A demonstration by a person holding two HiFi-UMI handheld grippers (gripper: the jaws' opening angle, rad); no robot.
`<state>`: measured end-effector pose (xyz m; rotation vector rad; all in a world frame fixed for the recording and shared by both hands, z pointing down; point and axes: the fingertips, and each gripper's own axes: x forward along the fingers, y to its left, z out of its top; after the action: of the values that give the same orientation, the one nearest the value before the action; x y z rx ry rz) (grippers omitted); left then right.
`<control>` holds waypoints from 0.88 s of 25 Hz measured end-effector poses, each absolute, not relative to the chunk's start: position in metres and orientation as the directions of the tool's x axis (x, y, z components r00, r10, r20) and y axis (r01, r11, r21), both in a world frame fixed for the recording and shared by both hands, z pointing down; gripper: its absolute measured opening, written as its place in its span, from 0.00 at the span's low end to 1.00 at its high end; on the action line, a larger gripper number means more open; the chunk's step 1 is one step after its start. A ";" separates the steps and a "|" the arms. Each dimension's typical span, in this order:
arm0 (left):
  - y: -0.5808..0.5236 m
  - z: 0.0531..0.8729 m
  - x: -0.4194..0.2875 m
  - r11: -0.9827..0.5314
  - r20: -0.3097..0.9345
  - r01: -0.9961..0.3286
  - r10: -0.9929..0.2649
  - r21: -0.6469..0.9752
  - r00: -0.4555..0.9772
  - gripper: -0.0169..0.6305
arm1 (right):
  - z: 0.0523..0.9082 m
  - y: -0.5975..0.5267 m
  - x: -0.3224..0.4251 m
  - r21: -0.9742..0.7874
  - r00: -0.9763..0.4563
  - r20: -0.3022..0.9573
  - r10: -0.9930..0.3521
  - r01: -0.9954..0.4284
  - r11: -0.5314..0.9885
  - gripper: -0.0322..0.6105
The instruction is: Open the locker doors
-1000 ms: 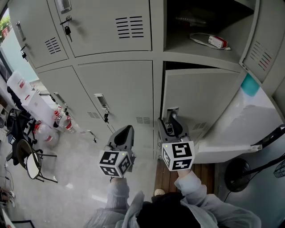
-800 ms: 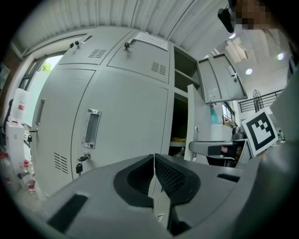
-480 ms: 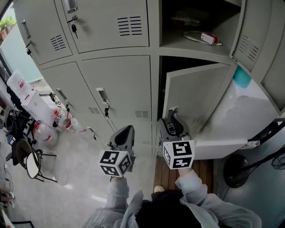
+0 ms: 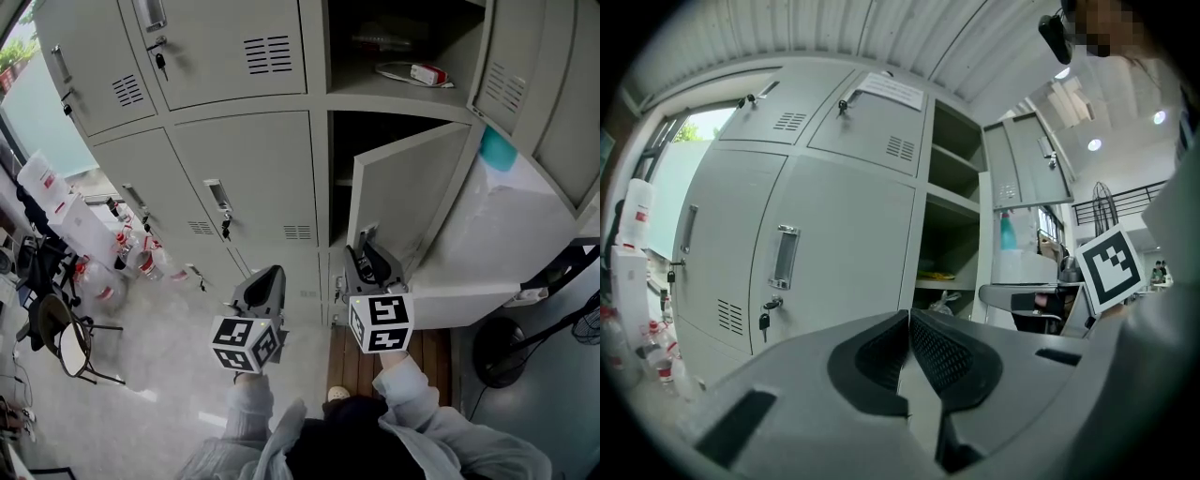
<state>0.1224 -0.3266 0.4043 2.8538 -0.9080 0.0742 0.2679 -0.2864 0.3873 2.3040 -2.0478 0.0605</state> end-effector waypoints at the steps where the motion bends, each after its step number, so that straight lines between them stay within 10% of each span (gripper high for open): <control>1: -0.324 0.404 0.122 -0.807 0.091 -0.578 -0.571 0.123 0.816 0.04 | 0.387 -0.284 0.268 0.017 0.111 0.069 -0.991 -0.994 -0.110 0.22; 22: -0.269 0.400 0.121 -0.841 0.089 -0.528 -0.520 0.119 0.849 0.04 | 0.388 -0.229 0.276 0.001 0.084 0.068 -0.994 -0.996 -0.084 0.24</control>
<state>0.1211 -0.2687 0.4001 2.8860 -0.8223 0.0793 0.2758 -0.2287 0.3880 2.2777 -2.0935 0.0768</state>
